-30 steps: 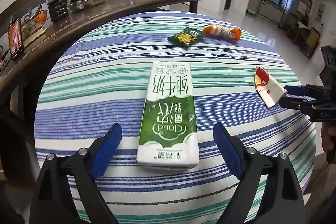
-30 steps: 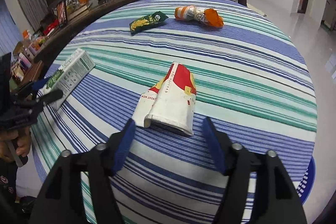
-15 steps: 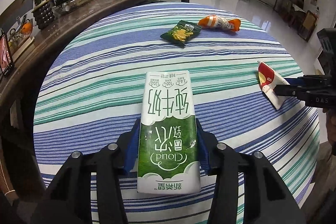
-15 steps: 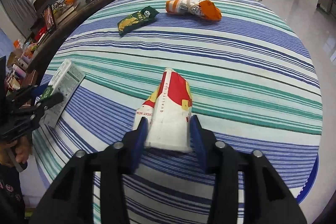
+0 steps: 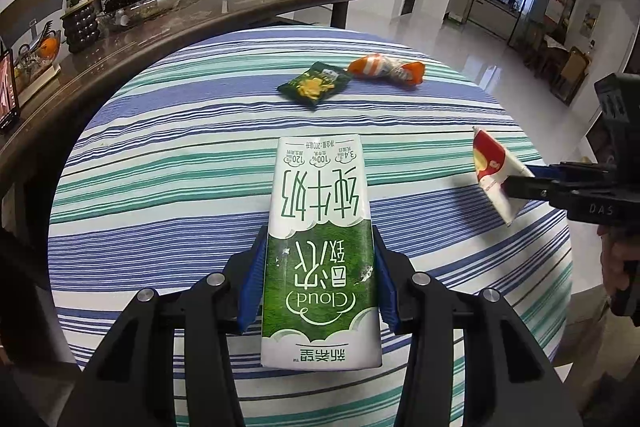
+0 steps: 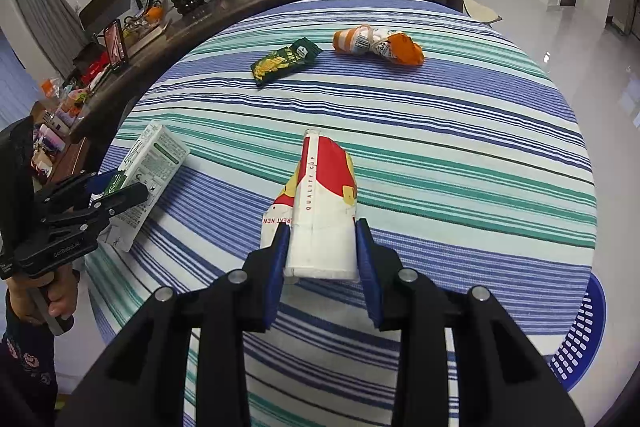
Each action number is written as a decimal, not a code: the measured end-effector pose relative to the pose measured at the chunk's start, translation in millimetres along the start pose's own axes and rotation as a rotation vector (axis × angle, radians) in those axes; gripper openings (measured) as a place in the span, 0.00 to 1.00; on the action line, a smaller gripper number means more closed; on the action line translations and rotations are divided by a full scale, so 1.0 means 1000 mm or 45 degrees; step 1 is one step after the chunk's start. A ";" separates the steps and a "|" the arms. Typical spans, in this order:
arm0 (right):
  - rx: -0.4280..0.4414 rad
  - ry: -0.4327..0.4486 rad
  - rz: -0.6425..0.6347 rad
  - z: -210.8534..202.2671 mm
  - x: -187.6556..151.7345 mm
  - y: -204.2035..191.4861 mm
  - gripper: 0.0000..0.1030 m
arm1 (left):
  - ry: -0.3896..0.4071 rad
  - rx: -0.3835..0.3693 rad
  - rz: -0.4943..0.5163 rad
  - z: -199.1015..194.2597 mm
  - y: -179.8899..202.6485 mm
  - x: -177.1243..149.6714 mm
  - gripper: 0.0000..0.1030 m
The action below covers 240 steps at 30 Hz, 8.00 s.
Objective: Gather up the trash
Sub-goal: 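Lift the carton and cup off the table with both tools, then carry carton and cup over the wastebasket and open both tools, then return both tools over the table toward the remaining packets, then grasp the green cracker packet with the left tool while the right tool grasps the orange-white bag, then carry both packets over the wastebasket and open both tools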
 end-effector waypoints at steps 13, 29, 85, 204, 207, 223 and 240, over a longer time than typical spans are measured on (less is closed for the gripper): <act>0.009 0.021 0.040 -0.012 -0.006 0.014 0.31 | 0.003 -0.032 0.025 0.007 0.024 0.006 0.45; 0.014 0.048 0.119 -0.025 -0.015 0.048 0.31 | -0.002 -0.098 0.093 0.027 0.073 0.024 0.45; -0.576 0.070 0.766 -0.051 -0.148 0.427 0.96 | -0.081 -0.189 0.455 0.178 0.330 0.038 0.95; -0.008 0.097 0.382 -0.068 -0.064 0.177 0.48 | -0.083 -0.410 0.343 0.102 0.241 0.044 0.34; -0.053 0.112 0.468 -0.075 -0.082 0.217 0.48 | -0.111 -0.450 0.392 0.115 0.277 0.039 0.34; -0.176 -0.012 0.956 -0.035 -0.182 0.383 0.48 | -0.409 -0.576 0.462 0.256 0.429 -0.006 0.34; -0.229 -0.149 1.341 0.053 -0.257 0.481 0.91 | -0.335 -0.374 0.535 0.323 0.427 -0.018 0.90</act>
Point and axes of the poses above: each gripper's, at about its wrist camera, not at the fingertips, and z roughly the way its jaws point, y to its right, x to its top, the point moved 8 cm from there along z, roughly the way its jaws point, and after that the axes turned 15 degrees about -x, right-handed, at the moved point
